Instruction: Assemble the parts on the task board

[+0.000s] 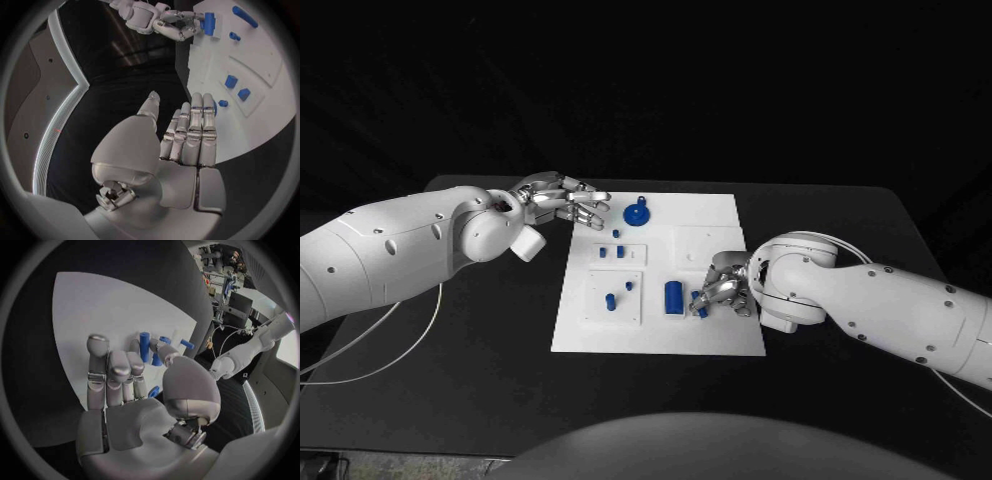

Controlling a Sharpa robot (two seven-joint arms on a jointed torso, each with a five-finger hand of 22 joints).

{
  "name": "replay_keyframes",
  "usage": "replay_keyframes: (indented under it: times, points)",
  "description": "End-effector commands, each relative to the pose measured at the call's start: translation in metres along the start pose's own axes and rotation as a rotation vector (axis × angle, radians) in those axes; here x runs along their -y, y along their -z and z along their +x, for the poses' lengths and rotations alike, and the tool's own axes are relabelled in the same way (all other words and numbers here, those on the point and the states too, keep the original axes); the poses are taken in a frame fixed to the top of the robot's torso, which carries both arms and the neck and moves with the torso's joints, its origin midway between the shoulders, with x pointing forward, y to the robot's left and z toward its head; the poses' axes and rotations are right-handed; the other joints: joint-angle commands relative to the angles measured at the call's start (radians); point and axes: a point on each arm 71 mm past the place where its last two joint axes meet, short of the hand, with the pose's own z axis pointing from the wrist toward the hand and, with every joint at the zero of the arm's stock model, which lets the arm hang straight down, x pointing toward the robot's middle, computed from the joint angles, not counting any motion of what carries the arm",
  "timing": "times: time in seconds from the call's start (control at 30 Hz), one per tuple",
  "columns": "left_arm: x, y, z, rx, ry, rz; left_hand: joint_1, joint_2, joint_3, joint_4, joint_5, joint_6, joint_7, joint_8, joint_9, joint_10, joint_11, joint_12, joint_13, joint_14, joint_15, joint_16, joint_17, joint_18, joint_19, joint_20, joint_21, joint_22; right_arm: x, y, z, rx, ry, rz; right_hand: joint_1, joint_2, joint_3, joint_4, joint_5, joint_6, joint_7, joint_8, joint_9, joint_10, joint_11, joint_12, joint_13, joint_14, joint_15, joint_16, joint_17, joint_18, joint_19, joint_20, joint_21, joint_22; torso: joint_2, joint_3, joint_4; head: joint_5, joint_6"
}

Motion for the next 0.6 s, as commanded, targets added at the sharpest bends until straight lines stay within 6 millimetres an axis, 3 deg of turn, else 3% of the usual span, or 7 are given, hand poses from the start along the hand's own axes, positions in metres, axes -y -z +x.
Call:
replay_keyframes:
  times: [0.03, 0.33, 0.6]
  points:
    - [0.0003, -0.0007, 0.0031, -0.027, 0.0, 0.002, -0.002, -0.006, -0.001, 0.006, 0.001, 0.0, 0.0, -0.003, -0.001, -0.006, 0.0, 0.001, 0.002, -0.008, 0.002, -0.002, 0.002, -0.007, -0.006, 0.003, -0.003, -0.001, 0.001, -0.0005, 0.0029, -0.018, 0.012, 0.028, 0.007, -0.018, -0.003, 0.024, -0.008, 0.006, 0.002, 0.003, 0.0, 0.0, 0.006, 0.0, -0.001, 0.001, -0.004, -0.004, -0.001, -0.01, 0.046, -0.004, -0.004, -0.002, 0.0, 0.0, -0.0001, 0.0, 0.0]
    - [0.0002, -0.0009, 0.003, -0.028, 0.0, 0.001, -0.002, -0.006, -0.001, 0.006, 0.001, 0.0, 0.0, -0.003, -0.001, -0.006, 0.0, 0.001, 0.002, -0.008, 0.002, -0.002, 0.002, -0.007, -0.006, 0.003, -0.003, -0.001, 0.0011, -0.0005, 0.0027, -0.015, 0.009, 0.027, 0.012, -0.027, -0.017, 0.066, -0.073, 0.007, 0.003, 0.003, 0.001, 0.0, 0.008, -0.001, -0.003, 0.001, -0.003, -0.005, -0.001, -0.009, 0.046, -0.003, -0.006, -0.005, 0.0, 0.0, -0.0008, 0.0, 0.0]
    - [-0.0002, -0.0007, 0.0023, -0.027, -0.001, -0.001, -0.002, -0.006, -0.001, 0.006, 0.001, 0.0, 0.0, -0.003, -0.001, -0.006, 0.0, 0.001, 0.002, -0.008, 0.002, -0.002, 0.002, -0.007, -0.006, 0.003, -0.003, -0.001, 0.0004, 0.0013, 0.003, -0.012, 0.005, 0.018, 0.017, -0.039, -0.024, 0.1, -0.088, 0.01, 0.004, 0.003, 0.005, 0.001, 0.008, 0.001, -0.004, 0.001, -0.003, -0.006, -0.002, -0.009, 0.046, -0.003, -0.004, -0.006, 0.0, 0.0015, -0.0004, 0.001, 0.0]
